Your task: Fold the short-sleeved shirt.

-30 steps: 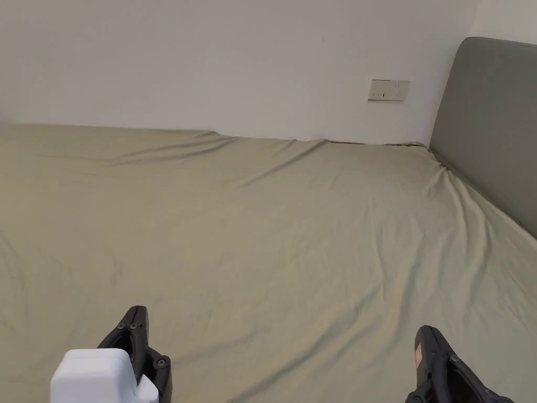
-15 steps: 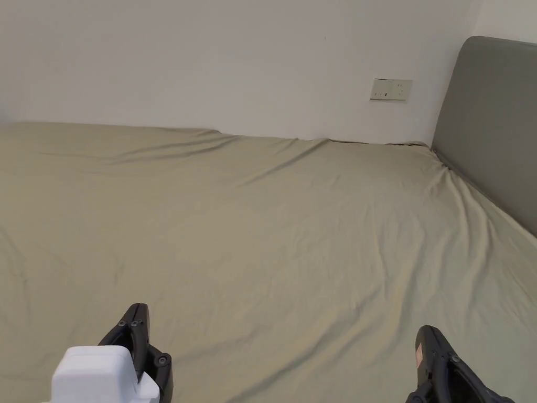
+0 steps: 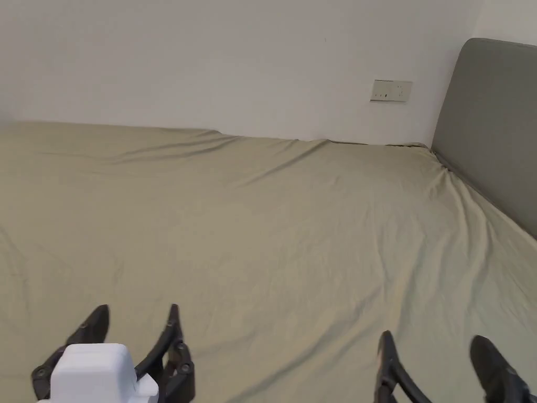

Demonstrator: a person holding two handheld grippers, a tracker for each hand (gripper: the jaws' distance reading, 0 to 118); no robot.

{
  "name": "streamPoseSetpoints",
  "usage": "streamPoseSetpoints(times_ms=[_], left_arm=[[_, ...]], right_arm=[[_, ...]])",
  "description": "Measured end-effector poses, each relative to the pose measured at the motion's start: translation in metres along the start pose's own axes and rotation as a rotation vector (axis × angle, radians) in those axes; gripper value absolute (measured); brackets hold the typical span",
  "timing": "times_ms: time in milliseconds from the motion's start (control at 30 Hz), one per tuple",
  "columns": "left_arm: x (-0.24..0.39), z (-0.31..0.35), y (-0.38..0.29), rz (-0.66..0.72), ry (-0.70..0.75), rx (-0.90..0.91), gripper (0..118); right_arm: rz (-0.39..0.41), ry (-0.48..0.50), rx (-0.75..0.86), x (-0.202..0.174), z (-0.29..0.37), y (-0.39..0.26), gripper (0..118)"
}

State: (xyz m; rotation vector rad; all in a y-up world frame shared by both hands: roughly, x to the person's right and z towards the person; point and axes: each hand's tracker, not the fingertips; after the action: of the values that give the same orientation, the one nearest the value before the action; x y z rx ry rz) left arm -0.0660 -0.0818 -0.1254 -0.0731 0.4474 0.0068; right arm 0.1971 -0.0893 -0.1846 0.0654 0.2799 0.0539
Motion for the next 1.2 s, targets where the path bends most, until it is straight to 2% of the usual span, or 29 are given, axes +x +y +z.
streamPoseSetpoints(times_ms=[33,67,100,133,1200], left_arm=[[-0.0001,-0.0006,-0.0004,0.003,-0.003,-0.004,101],[-0.0004,-0.0011,-0.0010,0.007,-0.004,-0.006,114],[0.0003,0.0004,-0.0023,0.008,0.005,-0.011,118],[0.0009,0.0030,-0.0014,0.021,-0.002,0.027,118],[-0.0045,0.0008,-0.0004,0.001,0.014,0.008,118]], right_arm=[[0.002,-0.009,-0.005,-0.0003,-0.0009,0.0003,114],[0.007,-0.019,-0.008,-0.0012,-0.0012,0.0005,118],[0.004,-0.009,0.017,-0.0012,0.0010,-0.0007,118],[0.003,-0.004,0.005,-0.0005,0.0008,-0.0006,118],[0.011,0.014,0.005,-0.0047,0.0020,0.0010,118]])
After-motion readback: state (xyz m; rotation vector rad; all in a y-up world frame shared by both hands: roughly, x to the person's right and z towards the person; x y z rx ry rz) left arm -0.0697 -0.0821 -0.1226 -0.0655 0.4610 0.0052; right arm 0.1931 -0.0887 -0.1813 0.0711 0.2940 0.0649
